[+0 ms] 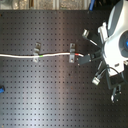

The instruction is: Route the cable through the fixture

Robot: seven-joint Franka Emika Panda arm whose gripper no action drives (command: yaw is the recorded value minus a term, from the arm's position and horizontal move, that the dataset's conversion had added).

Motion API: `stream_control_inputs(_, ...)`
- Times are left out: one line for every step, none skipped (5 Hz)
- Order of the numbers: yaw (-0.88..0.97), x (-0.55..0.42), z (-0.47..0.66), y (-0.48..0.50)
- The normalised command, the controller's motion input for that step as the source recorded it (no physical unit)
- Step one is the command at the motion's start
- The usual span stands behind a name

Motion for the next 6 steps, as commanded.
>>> stream_control_inputs(0.43, 0.01, -0.54, 0.05)
stream_control_inputs(0.45, 0.139, -0.4, 0.223)
stream_control_inputs(0.38, 0.147, -0.23, 0.281)
stream_control_inputs(0.28, -0.017, 0.24, 0.267)
stream_control_inputs(0.23, -0.081, 0.5, 0.21)
stream_control_inputs(0.0, -0.064, 0.33, 0.217)
